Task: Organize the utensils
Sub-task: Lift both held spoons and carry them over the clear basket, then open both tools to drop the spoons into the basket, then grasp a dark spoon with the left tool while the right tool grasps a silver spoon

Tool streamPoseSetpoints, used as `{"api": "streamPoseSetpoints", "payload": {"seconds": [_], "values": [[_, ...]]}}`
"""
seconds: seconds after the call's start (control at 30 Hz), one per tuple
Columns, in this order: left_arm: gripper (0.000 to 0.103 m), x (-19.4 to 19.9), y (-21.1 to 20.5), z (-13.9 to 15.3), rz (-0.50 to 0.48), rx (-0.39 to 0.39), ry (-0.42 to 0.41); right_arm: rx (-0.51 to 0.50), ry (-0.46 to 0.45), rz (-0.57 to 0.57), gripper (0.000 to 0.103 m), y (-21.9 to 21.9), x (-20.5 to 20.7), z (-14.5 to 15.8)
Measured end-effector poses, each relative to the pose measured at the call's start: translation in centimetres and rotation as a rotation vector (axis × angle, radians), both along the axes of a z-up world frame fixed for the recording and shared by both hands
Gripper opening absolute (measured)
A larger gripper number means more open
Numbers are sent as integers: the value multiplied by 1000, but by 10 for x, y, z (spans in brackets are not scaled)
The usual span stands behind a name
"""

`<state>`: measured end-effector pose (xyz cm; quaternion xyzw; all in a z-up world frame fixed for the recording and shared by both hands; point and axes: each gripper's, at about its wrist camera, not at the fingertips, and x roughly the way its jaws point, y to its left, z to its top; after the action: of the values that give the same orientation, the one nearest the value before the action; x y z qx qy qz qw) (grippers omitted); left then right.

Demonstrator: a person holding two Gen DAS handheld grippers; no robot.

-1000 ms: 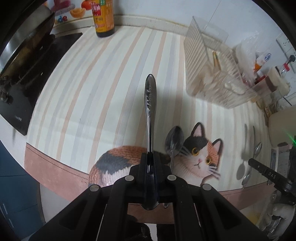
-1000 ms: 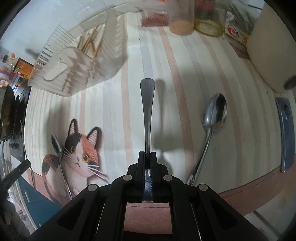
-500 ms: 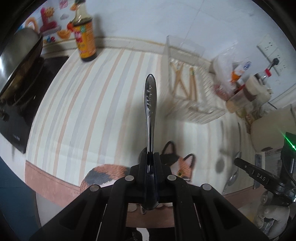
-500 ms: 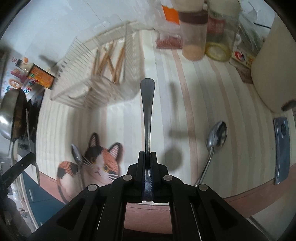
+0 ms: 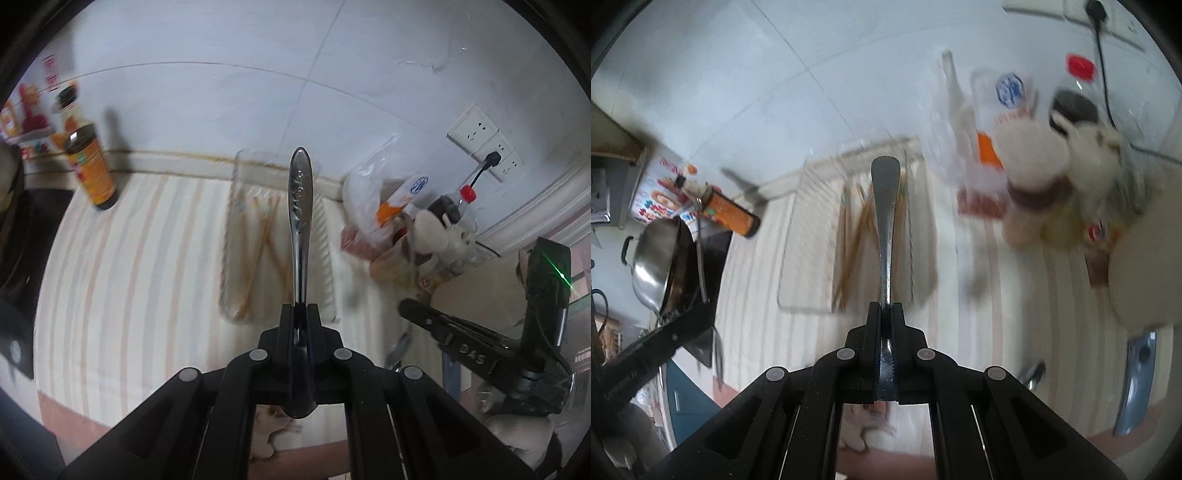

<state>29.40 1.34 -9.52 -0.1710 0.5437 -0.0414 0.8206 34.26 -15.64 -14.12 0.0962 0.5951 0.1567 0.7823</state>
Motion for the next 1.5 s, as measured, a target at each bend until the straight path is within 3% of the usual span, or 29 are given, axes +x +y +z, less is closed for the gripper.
{"api": "streamPoseSetpoints", "payload": {"seconds": [0.33, 0.43, 0.5, 0.57, 0.6, 0.7, 0.77, 0.97, 1.07, 1.23, 1.5], "values": [[4, 77, 13, -55, 6, -72, 150, -20, 102, 47, 5, 39, 69, -54], [4, 88, 13, -71, 11, -53, 192, -45, 127, 67, 5, 49, 82, -74], [5, 91, 14, -76, 23, -31, 215, -64, 146, 74, 12, 51, 87, -81], [6, 89, 16, -74, 39, -27, 214, -54, 133, 64, 35, 46, 86, -80], [6, 87, 17, -72, 46, -8, 209, -49, 123, 52, 37, 41, 84, -78], [20, 77, 24, -67, 77, 47, 197, -35, 100, 19, 38, 22, 73, -67], [55, 62, 27, -60, 108, 105, 171, -60, 78, 8, 43, 10, 64, -60], [97, 4, 43, -54, 211, 298, 93, -116, 65, -73, 47, -43, 10, -54], [103, -25, 50, -64, 225, 328, 83, -132, 81, -115, 51, -68, -24, -64], [103, -64, 53, -99, 185, 392, 169, -172, 192, -186, 51, -103, -70, -106], [103, -105, 56, -157, 190, 360, 316, -213, 293, -276, 51, -128, -99, -167]]}}
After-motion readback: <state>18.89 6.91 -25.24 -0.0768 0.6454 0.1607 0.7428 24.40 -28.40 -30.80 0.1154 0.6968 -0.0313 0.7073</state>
